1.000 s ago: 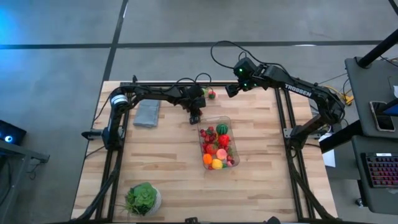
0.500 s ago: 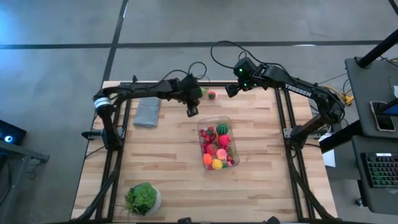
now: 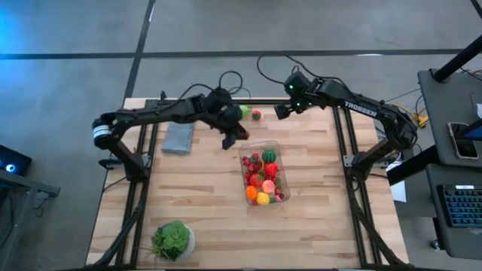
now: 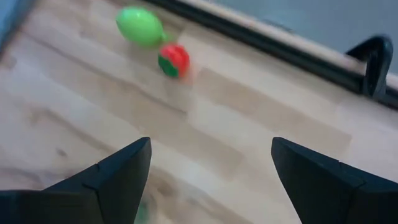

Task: Pick and placing Produce into tupperware
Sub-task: Put the red raspberry into the transparent bin, then put the red strawberry into the transparent bin, then put the green melon into the transparent bin

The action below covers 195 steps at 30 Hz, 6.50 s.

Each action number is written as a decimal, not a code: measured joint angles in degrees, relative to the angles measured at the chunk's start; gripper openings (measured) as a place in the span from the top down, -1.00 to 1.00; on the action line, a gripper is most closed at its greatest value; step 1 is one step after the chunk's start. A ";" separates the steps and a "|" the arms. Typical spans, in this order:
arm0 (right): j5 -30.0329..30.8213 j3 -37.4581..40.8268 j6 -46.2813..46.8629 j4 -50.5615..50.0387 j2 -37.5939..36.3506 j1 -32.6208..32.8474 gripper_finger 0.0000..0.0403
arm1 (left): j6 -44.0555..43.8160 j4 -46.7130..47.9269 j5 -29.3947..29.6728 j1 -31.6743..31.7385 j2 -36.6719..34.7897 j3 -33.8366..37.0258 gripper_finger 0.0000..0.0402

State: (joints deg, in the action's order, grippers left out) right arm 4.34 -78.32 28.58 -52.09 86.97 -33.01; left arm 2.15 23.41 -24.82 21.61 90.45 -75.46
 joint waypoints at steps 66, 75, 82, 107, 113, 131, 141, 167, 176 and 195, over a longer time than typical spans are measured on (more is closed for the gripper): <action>-11.78 -37.21 -8.89 -11.51 45.18 -2.16 -0.61 | -11.07 20.89 41.68 3.87 -9.78 0.90 -0.25; -11.70 -48.34 -8.66 -15.49 52.80 -3.03 -0.61 | -5.82 19.05 41.11 7.14 -9.11 0.87 -0.25; -11.78 -49.90 -9.35 -18.15 55.25 -5.44 -0.61 | -5.79 17.60 40.75 9.35 -9.06 0.87 -0.25; -13.93 -48.32 -10.78 -18.17 55.48 -6.88 -0.20 | -5.76 13.52 38.57 13.20 -9.06 0.87 -0.25; -13.29 -48.22 -11.03 -17.40 55.48 -6.93 -0.16 | -5.76 13.52 38.53 13.20 -9.06 0.87 -0.25; -14.18 -48.26 -12.56 -24.73 49.95 -5.04 0.03 | -4.44 13.52 38.40 13.20 -9.06 0.87 -0.25; -26.92 -48.25 -19.99 -28.05 35.35 2.34 0.01 | -4.34 13.41 38.36 13.18 -9.06 2.06 -0.25; -21.62 -47.01 -29.24 -36.44 33.12 23.03 -0.20 | -15.33 13.08 32.06 12.65 -9.06 8.11 -0.25; -10.13 -47.00 -25.31 -33.46 28.97 25.52 -0.66 | -15.29 13.05 31.82 10.70 -9.05 8.00 -0.25; 19.79 -35.07 11.08 -33.60 -3.67 26.14 -0.76 | -7.63 2.99 24.04 10.61 10.75 -4.04 -0.25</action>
State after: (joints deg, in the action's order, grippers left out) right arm 24.13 -113.39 39.66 -85.69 83.30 -6.87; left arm -5.49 26.39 -0.78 32.22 101.19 -79.50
